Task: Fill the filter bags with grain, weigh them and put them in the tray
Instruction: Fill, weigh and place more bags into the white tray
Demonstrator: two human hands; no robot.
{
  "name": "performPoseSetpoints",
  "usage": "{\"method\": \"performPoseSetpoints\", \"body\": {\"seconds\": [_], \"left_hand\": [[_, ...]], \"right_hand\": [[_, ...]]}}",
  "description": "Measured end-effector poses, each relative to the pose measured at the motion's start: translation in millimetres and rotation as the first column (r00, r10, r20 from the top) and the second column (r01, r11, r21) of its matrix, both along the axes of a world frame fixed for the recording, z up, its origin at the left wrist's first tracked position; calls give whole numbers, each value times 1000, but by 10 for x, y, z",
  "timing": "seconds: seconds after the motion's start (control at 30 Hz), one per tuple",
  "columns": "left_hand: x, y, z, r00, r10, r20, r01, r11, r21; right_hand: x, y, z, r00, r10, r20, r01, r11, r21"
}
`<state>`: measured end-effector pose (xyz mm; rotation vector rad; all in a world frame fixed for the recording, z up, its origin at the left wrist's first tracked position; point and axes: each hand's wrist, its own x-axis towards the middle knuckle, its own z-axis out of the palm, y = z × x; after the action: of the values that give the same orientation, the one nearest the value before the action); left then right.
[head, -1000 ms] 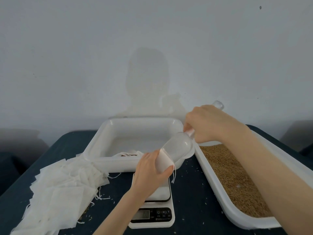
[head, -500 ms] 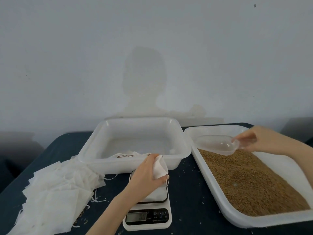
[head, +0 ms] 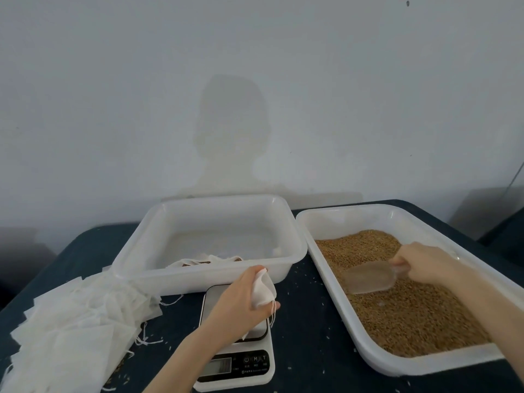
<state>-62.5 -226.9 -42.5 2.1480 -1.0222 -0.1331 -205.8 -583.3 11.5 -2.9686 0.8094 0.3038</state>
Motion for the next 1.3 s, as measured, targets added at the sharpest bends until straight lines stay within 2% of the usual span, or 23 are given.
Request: {"method": "performPoseSetpoints", "body": {"seconds": [0.1, 0.17, 0.27, 0.43, 0.57, 0.8, 1.0, 1.2, 1.3], "left_hand": [[6, 7, 20, 1000, 6, 19, -7, 1000, 13], [7, 11, 35, 1000, 4, 24, -5, 1000, 15], [-1, 22, 50, 999, 5, 33, -6, 1000, 30], [-2, 31, 39, 1000, 0, 27, 0, 1000, 23], [5, 15, 21, 1000, -8, 15, 8, 1000, 22], [2, -32, 18, 1000, 3, -20, -2, 1000, 9], [-25, 5, 75, 999, 1, -40, 0, 1000, 26], [-37, 70, 139, 999, 0, -34, 2, 999, 50], [-37, 90, 140, 999, -12, -31, 13, 999, 50]], "right_hand": [[21, -22, -29, 999, 33, -20, -32, 999, 28], [-3, -82, -96, 999, 48, -17, -45, 989, 141], [-87, -168, -162, 998, 11, 59, -31, 939, 342], [-196, -266, -158, 989, -60, 137, -8, 893, 450], [-252, -254, -45, 969, -85, 234, -63, 828, 558], [-125, 80, 398, 936, 11, 352, -234, 765, 600], [62, 606, 597, 921, 183, 344, -371, 681, 631], [182, 899, 559, 913, 278, 297, -406, 676, 615], [221, 986, 538, 915, 268, 302, -399, 717, 572]]}}
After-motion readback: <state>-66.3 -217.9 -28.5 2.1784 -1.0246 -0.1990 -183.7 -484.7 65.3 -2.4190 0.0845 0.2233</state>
